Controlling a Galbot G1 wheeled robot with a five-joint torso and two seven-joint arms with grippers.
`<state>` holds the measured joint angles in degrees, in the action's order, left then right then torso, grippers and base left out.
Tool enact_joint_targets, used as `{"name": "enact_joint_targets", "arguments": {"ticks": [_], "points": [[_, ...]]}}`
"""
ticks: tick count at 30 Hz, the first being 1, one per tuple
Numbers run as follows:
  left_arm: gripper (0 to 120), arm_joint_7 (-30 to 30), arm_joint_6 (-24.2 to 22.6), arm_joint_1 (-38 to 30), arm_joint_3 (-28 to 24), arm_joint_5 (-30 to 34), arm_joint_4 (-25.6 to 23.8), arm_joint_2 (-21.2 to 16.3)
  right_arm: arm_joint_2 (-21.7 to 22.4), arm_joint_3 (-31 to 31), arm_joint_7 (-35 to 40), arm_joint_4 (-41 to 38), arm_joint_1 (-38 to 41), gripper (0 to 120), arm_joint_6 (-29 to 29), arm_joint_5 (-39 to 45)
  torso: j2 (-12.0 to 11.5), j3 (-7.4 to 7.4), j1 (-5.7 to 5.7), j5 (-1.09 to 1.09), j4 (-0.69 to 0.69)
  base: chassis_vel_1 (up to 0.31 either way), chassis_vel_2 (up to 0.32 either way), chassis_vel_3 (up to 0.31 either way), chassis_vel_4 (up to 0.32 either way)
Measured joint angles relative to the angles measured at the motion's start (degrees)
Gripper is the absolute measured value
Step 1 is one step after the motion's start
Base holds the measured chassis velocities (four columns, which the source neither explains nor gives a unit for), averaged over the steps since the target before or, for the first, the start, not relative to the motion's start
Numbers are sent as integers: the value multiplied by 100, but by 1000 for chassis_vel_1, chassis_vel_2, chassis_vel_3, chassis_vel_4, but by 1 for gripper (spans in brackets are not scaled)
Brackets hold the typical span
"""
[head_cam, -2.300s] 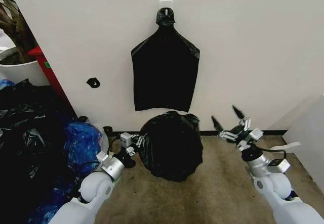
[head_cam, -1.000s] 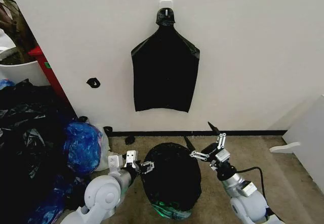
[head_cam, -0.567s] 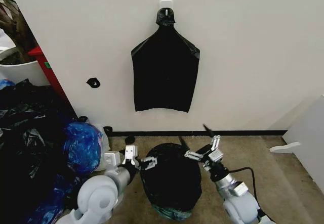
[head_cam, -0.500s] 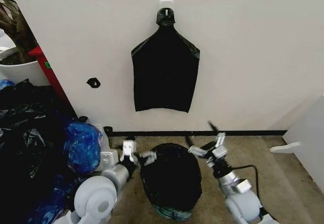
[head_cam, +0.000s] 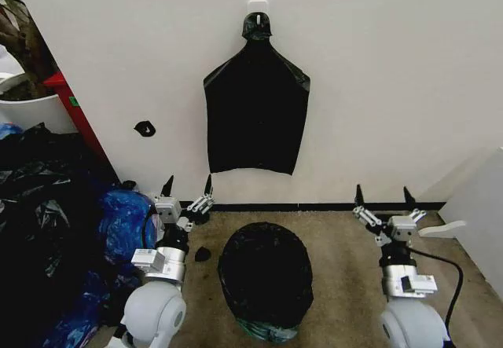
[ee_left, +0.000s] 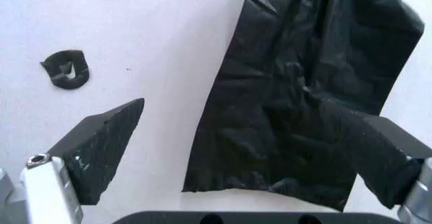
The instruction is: Place the garbage bag over the trash bin.
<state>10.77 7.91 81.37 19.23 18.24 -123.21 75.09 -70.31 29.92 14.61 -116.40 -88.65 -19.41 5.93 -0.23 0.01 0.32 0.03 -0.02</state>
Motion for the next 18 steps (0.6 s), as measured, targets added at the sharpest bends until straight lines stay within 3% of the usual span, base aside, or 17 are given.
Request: {"name": "enact_joint_targets", "arguments": {"ticks": [18], "points": [[100, -21, 238, 402, 186, -201, -78, 1, -25, 9, 2, -24, -72, 100, 7, 23, 0, 0, 0, -3, 0, 0, 0, 0, 0]]}}
